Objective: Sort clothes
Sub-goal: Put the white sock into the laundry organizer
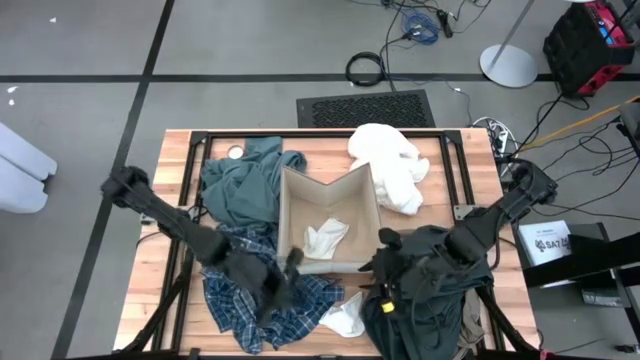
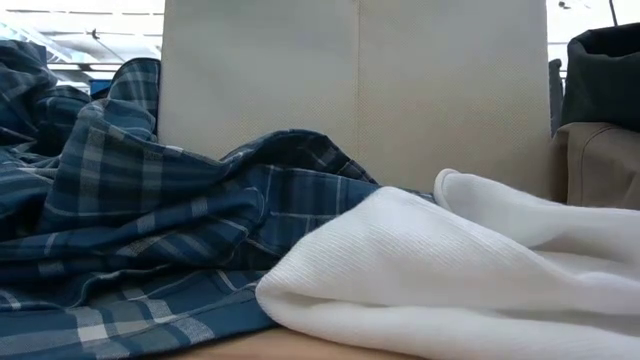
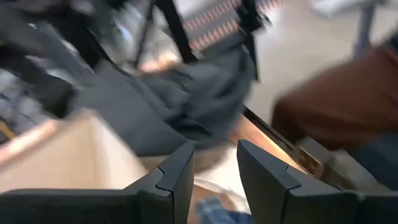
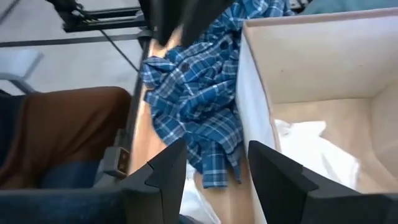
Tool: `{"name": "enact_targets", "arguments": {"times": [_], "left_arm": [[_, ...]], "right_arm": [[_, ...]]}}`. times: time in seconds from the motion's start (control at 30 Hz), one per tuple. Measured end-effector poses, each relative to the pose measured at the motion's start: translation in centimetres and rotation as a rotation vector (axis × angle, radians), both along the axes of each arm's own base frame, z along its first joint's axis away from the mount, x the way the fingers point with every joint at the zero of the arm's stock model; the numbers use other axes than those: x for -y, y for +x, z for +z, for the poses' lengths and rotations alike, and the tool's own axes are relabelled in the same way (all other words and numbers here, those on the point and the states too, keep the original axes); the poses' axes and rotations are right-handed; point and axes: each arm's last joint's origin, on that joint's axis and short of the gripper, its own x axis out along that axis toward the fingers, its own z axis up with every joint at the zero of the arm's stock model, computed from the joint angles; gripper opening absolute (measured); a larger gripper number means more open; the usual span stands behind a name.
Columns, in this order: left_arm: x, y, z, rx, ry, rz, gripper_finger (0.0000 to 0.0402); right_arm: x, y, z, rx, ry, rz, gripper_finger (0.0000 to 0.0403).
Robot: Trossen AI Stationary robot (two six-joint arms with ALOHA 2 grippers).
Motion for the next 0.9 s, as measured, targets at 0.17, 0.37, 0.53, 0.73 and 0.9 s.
{"name": "enact_targets", "arguments": {"times": [0.17, 0.37, 0.53, 0.73, 0.9], "left_arm": [[2.7, 2.2, -1.5, -0.069, 0.059, -0.003, 0.0132], [2.3, 5.0, -5.6, -0.177, 0.122, 0.041, 0.0132], [0.7, 7.4, -9.2, -0.318, 0.043, 0.039, 0.0132], [-0.7, 8.7, -11.4, -0.426, -0.045, -0.026, 0.0132], [-0.9, 8.9, -11.4, -0.409, -0.014, -0.040, 0.0132]], "right_arm": [[-0.4, -0.5, -1.2, 0.016, -0.094, -0.056, 0.0160], [-0.1, -0.3, -2.5, 0.050, -0.195, -0.129, 0.0160], [0.1, -0.2, -2.8, 0.046, -0.232, -0.124, 0.0160], [0.3, -0.1, -2.7, 0.044, -0.260, -0.110, 0.0160], [0.3, -0.1, -2.7, 0.044, -0.260, -0.114, 0.0160]]}}
